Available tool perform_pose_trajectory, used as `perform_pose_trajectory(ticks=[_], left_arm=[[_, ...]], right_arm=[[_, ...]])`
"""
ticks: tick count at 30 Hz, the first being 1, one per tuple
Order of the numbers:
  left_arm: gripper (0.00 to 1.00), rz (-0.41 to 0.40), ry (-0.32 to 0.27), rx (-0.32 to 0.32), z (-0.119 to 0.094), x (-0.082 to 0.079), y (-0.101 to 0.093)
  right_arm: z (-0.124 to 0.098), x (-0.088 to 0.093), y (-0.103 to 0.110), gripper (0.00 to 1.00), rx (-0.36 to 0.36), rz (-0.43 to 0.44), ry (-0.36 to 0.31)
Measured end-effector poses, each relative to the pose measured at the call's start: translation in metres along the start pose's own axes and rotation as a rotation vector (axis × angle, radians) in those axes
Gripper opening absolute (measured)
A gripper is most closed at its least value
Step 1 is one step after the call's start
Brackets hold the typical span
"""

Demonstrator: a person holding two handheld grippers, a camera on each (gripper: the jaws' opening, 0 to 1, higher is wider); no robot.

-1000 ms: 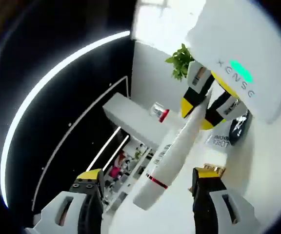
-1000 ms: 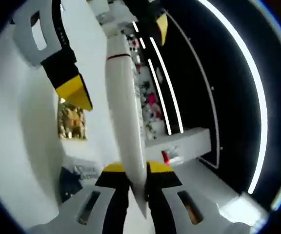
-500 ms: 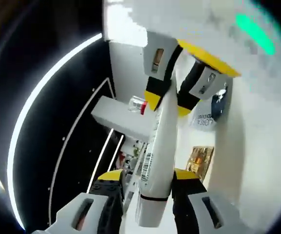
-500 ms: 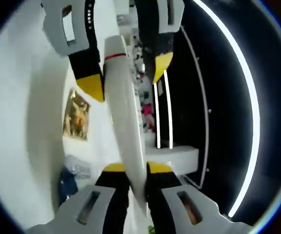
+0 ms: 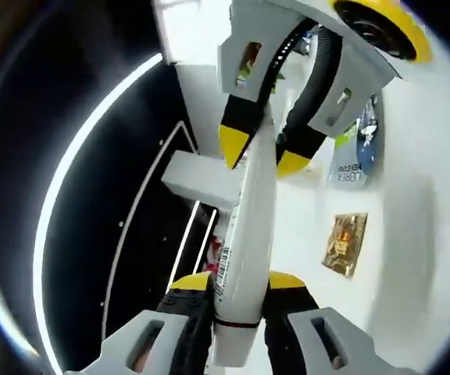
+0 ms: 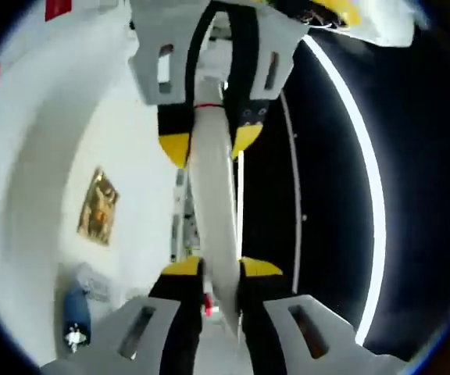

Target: Arrange the skincare products in the storage area until every visible bottle or jar stands upright without overlapping.

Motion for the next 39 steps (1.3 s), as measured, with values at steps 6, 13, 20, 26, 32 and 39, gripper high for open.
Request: perform_pose_trajectory(ticks=[6,13,20,26,32,39], left_arm=[[0.22,-0.243,-0.019,-0.03,-0.004,0.011,0.03],[0.21,-0.617,-0.081,0.072,-0.008,0.012,0.041],[0.21,-1.286,-0.25,0.427,-0.001,0.017,0.046],[0.22,-1.712,-0.321,0.623,0.008,0.034,0.043],[0.22,-1.771,-0.458,0.766,0.004,0.019,0.042],[0.22,-1.57,-0.476,0.795,-0.016,-0.018,0.03]], right_arm=[[0.001,0.006,-0.039,0.53,0.16,0.158,-0.144],[-0.014,0.015,-0.073,0.36,0.221,0.438,-0.218],[-0.012,0.016,-0.074,0.52,0.069,0.849,-0.364],[-0.005,0.036,-0.076,0.51,0.019,1.131,-0.394],[-0.001,0.031,-0.066,0.61,-0.106,1.309,-0.428],[-0.005,0.019,-0.064,0.95,-0.338,1.684,-0.57]])
Point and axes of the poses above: the point that each gripper's makers call its tool centre point, and the gripper's own axes: z roughly forward along the fingers, y roughly to its left, x roughly out of its underside, the point moved 2 cm from there along -z, roughly backward along the fingers, and after that the axes turned 9 degrees about y, right-handed, at the moved point
